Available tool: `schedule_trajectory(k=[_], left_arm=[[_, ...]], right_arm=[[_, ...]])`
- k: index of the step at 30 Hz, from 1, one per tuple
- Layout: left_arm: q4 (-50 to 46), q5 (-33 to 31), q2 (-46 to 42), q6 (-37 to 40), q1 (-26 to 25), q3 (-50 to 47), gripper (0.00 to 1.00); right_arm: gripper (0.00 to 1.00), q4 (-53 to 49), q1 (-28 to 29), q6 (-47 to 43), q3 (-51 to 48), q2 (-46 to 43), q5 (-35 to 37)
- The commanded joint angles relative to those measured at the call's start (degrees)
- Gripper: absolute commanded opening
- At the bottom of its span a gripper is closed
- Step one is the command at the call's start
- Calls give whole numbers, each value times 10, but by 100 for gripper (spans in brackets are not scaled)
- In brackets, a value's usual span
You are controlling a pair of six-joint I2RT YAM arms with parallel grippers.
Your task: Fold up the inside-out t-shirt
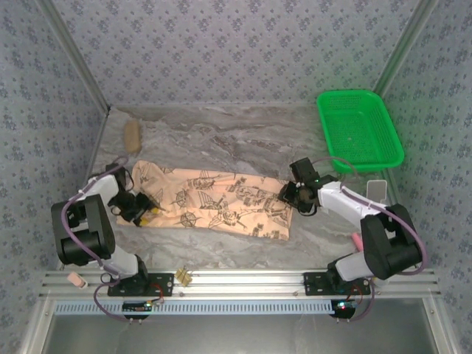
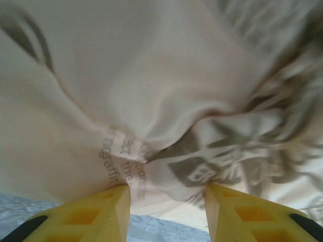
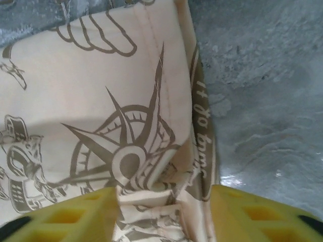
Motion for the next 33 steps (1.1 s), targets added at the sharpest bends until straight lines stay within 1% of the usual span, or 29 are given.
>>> schedule_trajectory(k=[1, 3, 4, 5, 6, 8, 13, 17, 18, 19, 21, 22, 23, 24, 25, 26, 27, 29, 31, 33], left_arm=[[54, 41, 19, -26, -14, -4, 34], [46, 38, 25, -25, -17, 7, 13], [37, 27, 22, -21, -16, 14, 4], [27, 13, 19, -16, -17, 23, 0], [13, -1, 13, -8, -17, 35, 0], [-13, -14, 1, -1, -16, 50, 0], [-36, 4, -51, -22, -14, 41, 0], [-46, 17, -73, -29, -5, 30, 0], [-38, 18, -79, -35, -3, 21, 2], [-29, 17, -81, -43, -2, 11, 9], [-18, 20, -81, -45, 3, 2, 33], [-26, 11, -81, -42, 4, 6, 38], [-33, -7, -88, -39, 3, 13, 39], [-36, -24, -103, -37, 3, 17, 43], [-36, -42, -119, -35, 3, 20, 48], [-38, -55, -130, -37, 4, 22, 51], [-35, -57, -136, -38, 3, 25, 52], [-37, -44, -125, -37, 2, 34, 50], [-30, -19, -107, -39, 1, 36, 47], [-11, -5, -100, -51, -3, 31, 42]], right_arm=[[39, 25, -6, 24, 0, 17, -29], [24, 30, -11, 30, 1, 21, -34], [15, 27, -12, 32, 2, 20, -29], [11, 25, -13, 31, 3, 16, -22], [10, 20, -13, 30, 5, 11, -12], [3, 7, -14, 25, 10, 1, 7], [2, -15, -18, 17, 21, -10, 17], [3, -22, -14, 11, 14, -19, 22], [4, -12, -11, 9, 2, -21, 23], [5, -1, -9, 8, -14, -17, 22], [9, 8, -15, 10, -36, 1, 4], [10, 12, -18, 7, -42, 11, -13], [11, 14, -19, 2, -45, 16, -25], [12, 14, -20, 0, -48, 15, -30], [16, 13, -18, -2, -49, 11, -31], [23, 9, -20, -7, -46, 9, -31], [29, -1, -19, -16, -37, 7, -27], [33, -19, -18, -36, -15, 6, -20], [38, -39, -9, -53, 15, 3, -12], [42, -47, 14, -80, 46, -4, 5]])
